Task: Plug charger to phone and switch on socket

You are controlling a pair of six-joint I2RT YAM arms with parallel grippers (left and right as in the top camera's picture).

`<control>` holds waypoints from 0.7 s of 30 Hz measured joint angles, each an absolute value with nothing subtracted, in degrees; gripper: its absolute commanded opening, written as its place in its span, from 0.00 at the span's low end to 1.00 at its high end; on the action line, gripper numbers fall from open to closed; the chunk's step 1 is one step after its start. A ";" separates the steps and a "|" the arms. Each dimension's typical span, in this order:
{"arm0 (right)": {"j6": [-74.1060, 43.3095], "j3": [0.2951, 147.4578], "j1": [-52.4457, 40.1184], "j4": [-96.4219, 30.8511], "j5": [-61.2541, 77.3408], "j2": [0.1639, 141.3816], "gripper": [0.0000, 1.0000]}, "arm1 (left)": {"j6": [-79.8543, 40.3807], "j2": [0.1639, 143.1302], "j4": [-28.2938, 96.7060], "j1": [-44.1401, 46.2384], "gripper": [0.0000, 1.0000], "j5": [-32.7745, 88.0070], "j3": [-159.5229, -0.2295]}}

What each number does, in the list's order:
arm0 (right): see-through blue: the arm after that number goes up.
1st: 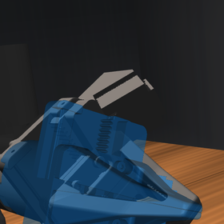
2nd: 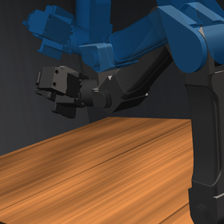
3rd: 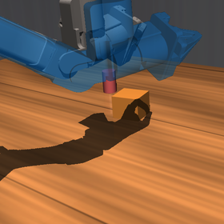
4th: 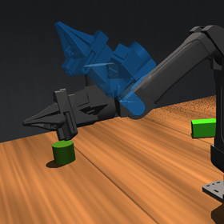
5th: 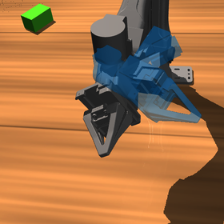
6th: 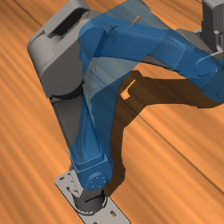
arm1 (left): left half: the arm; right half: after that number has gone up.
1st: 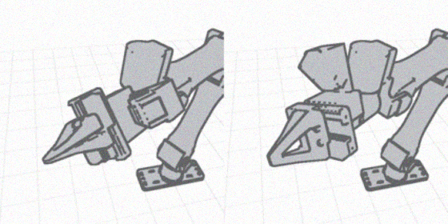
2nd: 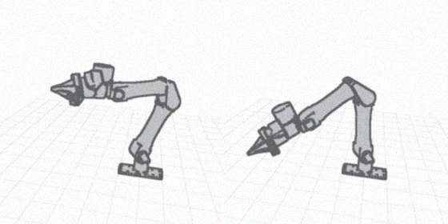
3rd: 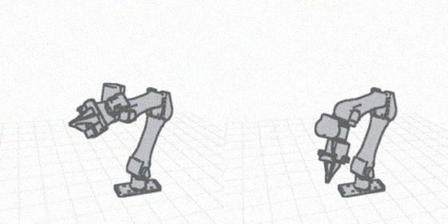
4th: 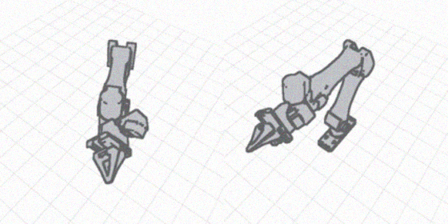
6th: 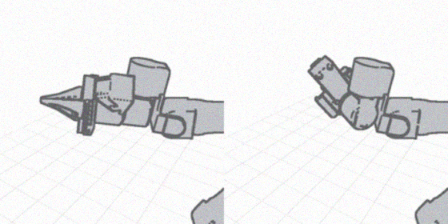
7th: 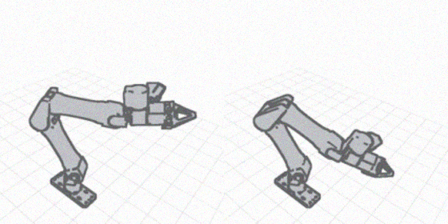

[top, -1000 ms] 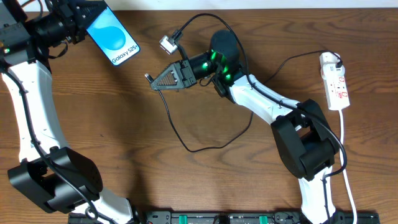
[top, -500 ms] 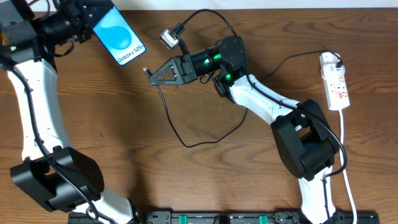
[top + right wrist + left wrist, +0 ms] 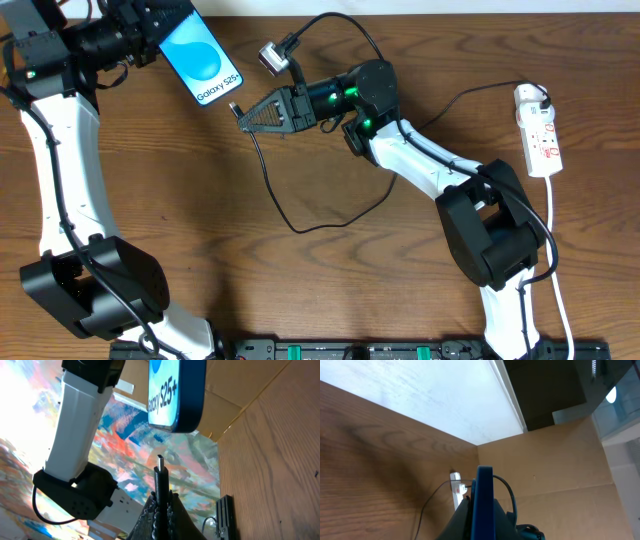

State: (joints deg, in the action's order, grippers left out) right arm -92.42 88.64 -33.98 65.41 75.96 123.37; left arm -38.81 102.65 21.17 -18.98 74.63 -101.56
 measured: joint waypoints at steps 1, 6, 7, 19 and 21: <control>-92.42 88.64 -33.95 65.43 75.83 123.37 0.01 | -38.81 102.65 21.19 -18.98 0.07 74.61 -101.56; -92.42 88.64 -33.87 65.43 75.35 123.37 0.01 | -38.81 102.65 21.17 -18.90 0.07 74.61 -101.56; -92.42 88.64 -33.87 65.47 75.24 123.37 0.01 | -38.81 102.65 21.17 -18.83 0.08 74.61 -101.56; -92.42 88.64 -33.58 66.63 74.96 123.37 0.01 | -38.81 102.65 21.17 -17.17 0.07 74.63 -101.56; -92.44 88.64 -33.43 66.63 74.98 123.37 0.01 | -38.81 102.65 21.17 -17.17 0.08 74.61 -101.56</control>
State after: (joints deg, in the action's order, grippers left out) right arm -92.44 88.64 -33.43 66.63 74.98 123.37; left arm -38.81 102.65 21.17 -17.17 74.61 -101.56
